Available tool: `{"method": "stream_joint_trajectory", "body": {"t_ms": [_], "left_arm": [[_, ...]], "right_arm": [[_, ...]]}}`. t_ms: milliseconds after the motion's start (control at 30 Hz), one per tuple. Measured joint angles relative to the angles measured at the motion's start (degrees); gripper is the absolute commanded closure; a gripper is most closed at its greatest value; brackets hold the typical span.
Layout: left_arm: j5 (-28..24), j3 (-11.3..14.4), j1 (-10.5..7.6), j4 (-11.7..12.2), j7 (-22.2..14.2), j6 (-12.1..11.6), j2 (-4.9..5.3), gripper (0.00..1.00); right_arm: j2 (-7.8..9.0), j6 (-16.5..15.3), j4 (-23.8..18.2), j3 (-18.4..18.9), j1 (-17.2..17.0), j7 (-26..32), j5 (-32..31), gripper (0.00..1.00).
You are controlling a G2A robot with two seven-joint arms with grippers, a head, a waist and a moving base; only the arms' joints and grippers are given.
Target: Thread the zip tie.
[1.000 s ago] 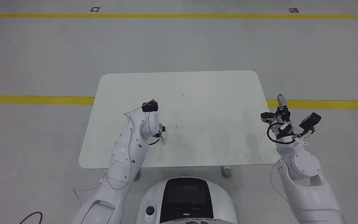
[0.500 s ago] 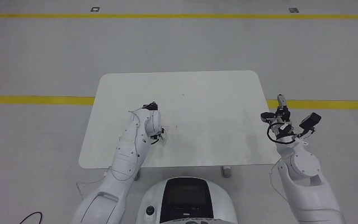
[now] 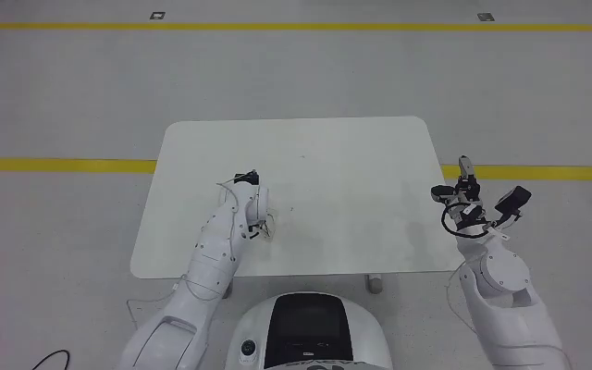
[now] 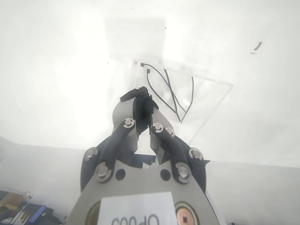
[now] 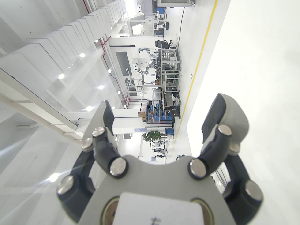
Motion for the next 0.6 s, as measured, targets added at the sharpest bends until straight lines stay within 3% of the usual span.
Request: {"method": "stream_joint_trajectory", "body": {"t_ms": [233, 600], "left_arm": [[-3.4, -0.8, 0.09, -0.5, 1.3, 0.7, 0.02, 1.00], [-7.0, -1.0, -0.67, 2.5, 5.4, 0.7, -0.86, 1.00]], "right_arm": [[0.00, 0.0, 0.0, 0.0, 0.0, 0.0, 0.0, 0.00], [0.00, 0.0, 0.0, 0.0, 0.0, 0.0, 0.0, 0.00]]}}
